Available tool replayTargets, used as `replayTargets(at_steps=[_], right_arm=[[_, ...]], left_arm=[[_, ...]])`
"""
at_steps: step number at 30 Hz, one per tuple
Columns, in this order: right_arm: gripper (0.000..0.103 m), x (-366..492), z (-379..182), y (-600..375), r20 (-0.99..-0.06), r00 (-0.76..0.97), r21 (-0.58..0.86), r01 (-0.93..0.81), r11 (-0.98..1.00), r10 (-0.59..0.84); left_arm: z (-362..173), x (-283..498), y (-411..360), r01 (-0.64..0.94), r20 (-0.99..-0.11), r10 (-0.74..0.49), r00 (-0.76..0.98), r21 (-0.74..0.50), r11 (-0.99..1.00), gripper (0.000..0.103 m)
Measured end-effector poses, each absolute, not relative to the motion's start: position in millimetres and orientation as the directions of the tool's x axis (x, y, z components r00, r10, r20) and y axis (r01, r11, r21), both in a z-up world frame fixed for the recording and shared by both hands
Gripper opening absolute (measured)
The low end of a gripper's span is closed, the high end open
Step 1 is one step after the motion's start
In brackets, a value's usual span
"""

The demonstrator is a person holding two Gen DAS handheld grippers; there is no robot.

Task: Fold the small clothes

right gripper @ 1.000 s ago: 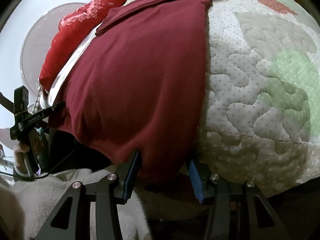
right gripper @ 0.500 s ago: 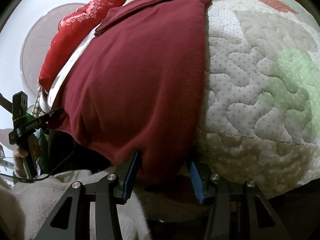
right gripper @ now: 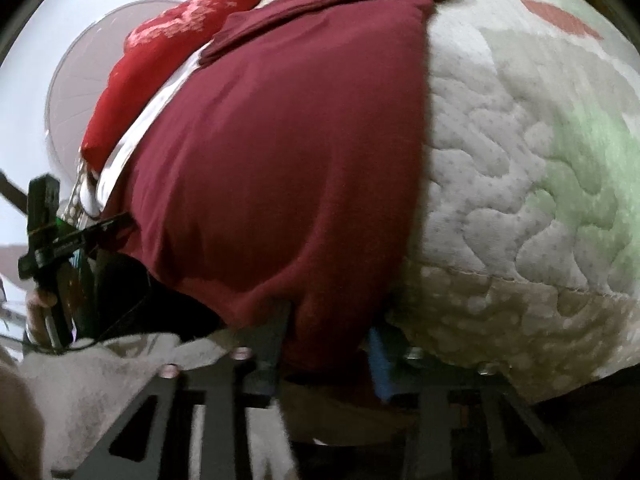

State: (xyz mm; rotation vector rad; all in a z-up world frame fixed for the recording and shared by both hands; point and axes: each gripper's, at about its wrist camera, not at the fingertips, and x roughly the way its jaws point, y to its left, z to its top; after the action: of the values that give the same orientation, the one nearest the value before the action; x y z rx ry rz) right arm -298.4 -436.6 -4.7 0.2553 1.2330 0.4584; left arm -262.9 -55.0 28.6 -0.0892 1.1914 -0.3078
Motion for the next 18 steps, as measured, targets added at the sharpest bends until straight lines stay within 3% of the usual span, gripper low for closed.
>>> replayTargets(at_steps=[2, 3, 12, 18], right_arm=[[0.016, -302, 5, -431, -0.833, 0.279, 0.425, -0.230, 0.875, 0.478], [0.015, -303, 9, -430, -0.827, 0.286, 0.427, -0.242, 0.871, 0.484], [0.011, -295, 66, -442, -0.646, 0.366, 0.594, -0.312, 0.742, 0.670], [0.010, -277, 88, -454, -0.597, 0.448, 0.591, -0.316, 0.742, 0.666]], left_arm=[[28, -264, -56, 0.201, -0.900, -0.306, 0.310, -0.253, 0.946, 0.015], [28, -264, -56, 0.205, -0.896, -0.330, 0.298, -0.278, 0.939, 0.013], [66, -253, -41, 0.219, -0.823, -0.469, 0.320, -0.417, 0.882, 0.011], [86, -238, -40, 0.232, -0.799, -0.470, 0.375, -0.410, 0.882, 0.011]])
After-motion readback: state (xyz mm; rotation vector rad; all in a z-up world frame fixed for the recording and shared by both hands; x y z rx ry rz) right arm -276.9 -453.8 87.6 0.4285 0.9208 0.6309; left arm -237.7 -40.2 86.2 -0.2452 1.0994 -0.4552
